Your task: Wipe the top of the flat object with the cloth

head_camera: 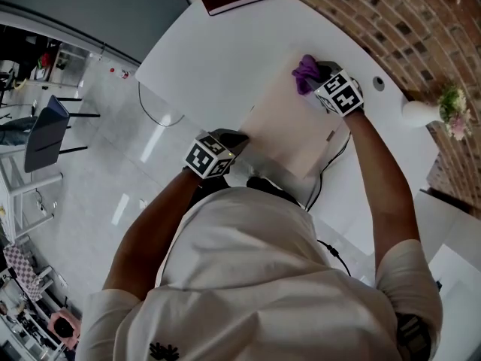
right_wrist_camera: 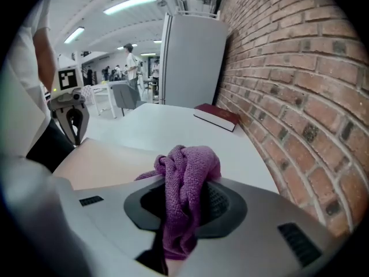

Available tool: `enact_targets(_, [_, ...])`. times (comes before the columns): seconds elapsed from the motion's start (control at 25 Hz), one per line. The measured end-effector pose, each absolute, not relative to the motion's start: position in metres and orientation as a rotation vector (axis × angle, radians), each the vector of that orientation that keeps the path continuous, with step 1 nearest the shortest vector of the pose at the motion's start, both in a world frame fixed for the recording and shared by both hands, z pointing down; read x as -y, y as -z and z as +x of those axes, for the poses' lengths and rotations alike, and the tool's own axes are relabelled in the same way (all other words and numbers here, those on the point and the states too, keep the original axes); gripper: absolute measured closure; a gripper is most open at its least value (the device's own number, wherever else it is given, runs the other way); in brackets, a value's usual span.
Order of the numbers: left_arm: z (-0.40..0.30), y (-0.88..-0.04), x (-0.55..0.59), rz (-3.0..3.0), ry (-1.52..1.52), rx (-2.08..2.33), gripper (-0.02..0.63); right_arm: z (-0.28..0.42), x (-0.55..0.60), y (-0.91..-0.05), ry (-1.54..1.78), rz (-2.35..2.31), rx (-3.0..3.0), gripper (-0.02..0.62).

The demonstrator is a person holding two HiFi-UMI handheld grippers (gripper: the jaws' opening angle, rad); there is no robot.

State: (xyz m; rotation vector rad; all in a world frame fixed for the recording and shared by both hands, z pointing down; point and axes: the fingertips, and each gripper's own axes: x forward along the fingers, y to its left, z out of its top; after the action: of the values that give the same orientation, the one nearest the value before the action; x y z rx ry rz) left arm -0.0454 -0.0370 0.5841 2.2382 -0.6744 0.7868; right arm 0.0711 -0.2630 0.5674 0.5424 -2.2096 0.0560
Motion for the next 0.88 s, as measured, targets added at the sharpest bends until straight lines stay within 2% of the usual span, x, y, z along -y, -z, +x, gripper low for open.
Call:
enact_targets(0.28, [-0.052, -0.61, 0.012, 2.169, -0.957, 0.639, 0.581, 0.087, 0.286, -0.57, -0.098, 0.629, 2.158, 0.477])
enact_targets(0.56, [-0.026, -0.56, 0.012, 2.301, -0.8, 0.55, 0.581, 0.087, 0.282, -0.569, -0.118, 0.669, 2.165, 0.479])
enact_targets(0.88, [-0.034, -0.569, 0.033, 2.288, -0.79, 0.654, 0.581, 0.084, 0.264, -0.549, -0.108, 0.668, 2.212, 0.477])
